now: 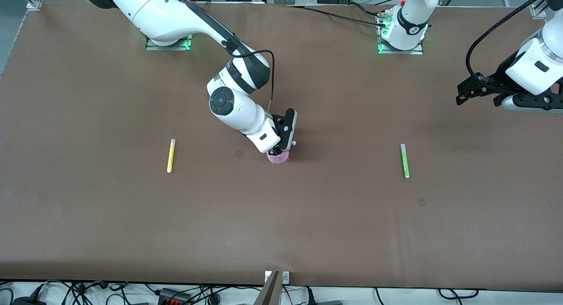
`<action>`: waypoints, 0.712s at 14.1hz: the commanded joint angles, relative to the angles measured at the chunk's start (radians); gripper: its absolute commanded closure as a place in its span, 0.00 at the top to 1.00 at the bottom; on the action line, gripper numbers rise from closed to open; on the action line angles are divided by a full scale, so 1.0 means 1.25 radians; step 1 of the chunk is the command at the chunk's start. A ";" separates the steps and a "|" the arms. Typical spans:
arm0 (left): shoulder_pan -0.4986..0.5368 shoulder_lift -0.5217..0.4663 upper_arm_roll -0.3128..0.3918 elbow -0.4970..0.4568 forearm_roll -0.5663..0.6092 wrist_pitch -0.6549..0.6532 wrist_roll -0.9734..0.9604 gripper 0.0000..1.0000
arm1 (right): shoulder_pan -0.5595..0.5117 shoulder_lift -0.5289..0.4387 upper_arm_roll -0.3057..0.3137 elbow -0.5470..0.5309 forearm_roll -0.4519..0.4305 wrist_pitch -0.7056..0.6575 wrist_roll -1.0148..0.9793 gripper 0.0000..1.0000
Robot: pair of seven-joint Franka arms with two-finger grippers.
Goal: Organize pens into pink holder with both arms
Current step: 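Lower the magenta pen into the pink cup with the right gripper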
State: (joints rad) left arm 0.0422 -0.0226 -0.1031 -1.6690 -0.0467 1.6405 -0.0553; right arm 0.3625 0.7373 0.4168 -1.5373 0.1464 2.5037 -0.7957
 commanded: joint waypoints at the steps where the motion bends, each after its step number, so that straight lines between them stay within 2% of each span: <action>1: 0.003 0.007 -0.003 0.018 0.012 -0.014 -0.009 1.00 | -0.005 -0.002 -0.006 -0.015 -0.012 -0.012 -0.007 0.00; 2: 0.003 0.007 -0.003 0.018 0.012 -0.014 -0.009 1.00 | -0.005 -0.002 -0.008 -0.015 -0.010 -0.012 -0.005 0.01; 3: 0.003 0.007 -0.003 0.018 0.010 -0.014 -0.009 1.00 | -0.005 -0.002 -0.008 -0.015 -0.010 -0.012 0.000 0.23; 4: 0.003 0.007 -0.003 0.018 0.012 -0.014 -0.009 1.00 | -0.004 -0.003 -0.008 -0.012 -0.010 -0.011 -0.002 0.79; 5: 0.003 0.007 -0.003 0.018 0.012 -0.013 -0.009 1.00 | -0.003 -0.004 -0.007 -0.007 -0.010 -0.011 0.001 1.00; 10: 0.003 0.007 -0.003 0.018 0.012 -0.014 -0.009 1.00 | 0.001 -0.033 -0.005 -0.002 -0.004 -0.014 0.017 1.00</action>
State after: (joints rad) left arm 0.0425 -0.0225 -0.1031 -1.6690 -0.0467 1.6405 -0.0553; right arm 0.3632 0.7331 0.4060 -1.5333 0.1463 2.4985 -0.7939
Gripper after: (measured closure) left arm 0.000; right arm 0.361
